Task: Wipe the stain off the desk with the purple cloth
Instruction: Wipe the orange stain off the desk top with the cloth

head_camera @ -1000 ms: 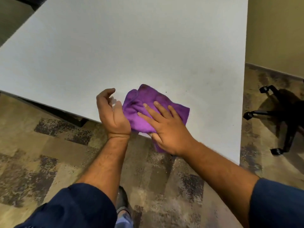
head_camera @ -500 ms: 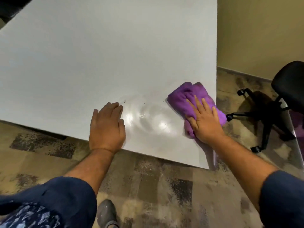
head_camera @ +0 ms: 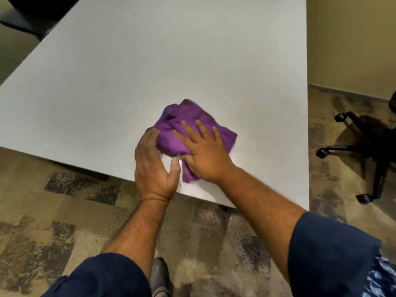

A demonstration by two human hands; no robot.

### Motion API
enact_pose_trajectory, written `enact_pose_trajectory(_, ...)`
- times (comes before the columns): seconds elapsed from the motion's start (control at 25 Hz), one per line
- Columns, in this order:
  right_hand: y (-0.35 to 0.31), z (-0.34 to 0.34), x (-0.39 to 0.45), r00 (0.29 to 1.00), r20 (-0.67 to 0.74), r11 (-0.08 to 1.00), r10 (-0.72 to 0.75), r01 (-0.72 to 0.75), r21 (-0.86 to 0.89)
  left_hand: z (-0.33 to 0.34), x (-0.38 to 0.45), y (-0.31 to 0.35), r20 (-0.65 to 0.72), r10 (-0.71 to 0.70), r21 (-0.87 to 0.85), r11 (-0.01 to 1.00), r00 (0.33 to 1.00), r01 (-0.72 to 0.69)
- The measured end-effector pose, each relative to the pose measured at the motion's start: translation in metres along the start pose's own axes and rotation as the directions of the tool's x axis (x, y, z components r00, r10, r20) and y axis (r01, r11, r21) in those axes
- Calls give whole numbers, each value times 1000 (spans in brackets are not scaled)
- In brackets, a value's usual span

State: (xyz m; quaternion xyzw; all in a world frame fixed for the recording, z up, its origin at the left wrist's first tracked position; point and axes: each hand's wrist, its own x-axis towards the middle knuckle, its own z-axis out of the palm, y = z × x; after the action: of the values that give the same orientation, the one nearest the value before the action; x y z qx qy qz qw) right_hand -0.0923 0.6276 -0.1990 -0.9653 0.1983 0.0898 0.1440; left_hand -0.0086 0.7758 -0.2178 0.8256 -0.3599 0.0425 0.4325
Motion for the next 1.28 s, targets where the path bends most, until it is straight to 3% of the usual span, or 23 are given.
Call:
enact_pose_trajectory(0.16, -12, 23, -63, 994, 10, 994, -108, 108, -24, 1, -2, -4, -31, -7, -18, 1000, 999, 6)
enact_pose_trajectory(0.32, 6, 45, -151, 996, -16, 995, -83, 82, -60, -2, -3, -1, 32, 19, -89, 996, 999, -16)
enact_pose_trajectory(0.4, 27, 46, -187, 999, -38, 999, -3, 1, -45, -5, 1, 1, 110, 31, -13, 999, 993, -30)
enact_pose_trajectory(0.52, 62, 43, -233, 965, -96, 970, 242, -240, 38, -4, -1, 9, 282, 21, 79, 996, 959, -45)
enact_pose_trajectory(0.68, 72, 36, -252, 884, -120, 891, 451, -437, 126, -14, 15, -1, 367, -28, -27, 999, 930, 41)
enact_pose_trajectory(0.76, 66, 27, -238, 843, -115, 848, 525, -506, 160, -24, 32, -16, 427, 38, 14, 999, 903, -48)
enact_pose_trajectory(0.84, 52, 13, -217, 776, -192, 775, 601, -506, 378, -33, 40, -32, 412, 86, 145, 977, 907, -158)
enact_pose_trajectory(0.92, 41, -6, -180, 684, -284, 662, 672, -381, 646, -33, 39, -37, 355, 56, 216, 966, 933, -140)
enact_pose_trajectory(0.96, 35, -14, -155, 676, -302, 637, 672, -319, 702, -32, 36, -35, 337, 37, 229, 966, 941, -120)
enact_pose_trajectory(1.04, 18, -21, -95, 768, -290, 698, 571, -268, 664, -30, 32, -34, 324, 52, 224, 966, 945, -130)
enact_pose_trajectory(1.12, -2, -14, -35, 884, -164, 851, 438, -349, 392, -30, 35, -39, 304, 77, 214, 966, 950, -147)
enact_pose_trajectory(1.2, -18, 3, -8, 925, -96, 923, 367, -349, 162, -28, 36, -41, 289, 52, 211, 970, 956, -117)
enact_pose_trajectory(1.28, -29, 17, -18, 961, -111, 961, 253, -237, 140, -29, 36, -40, 304, 34, 188, 978, 952, -95)
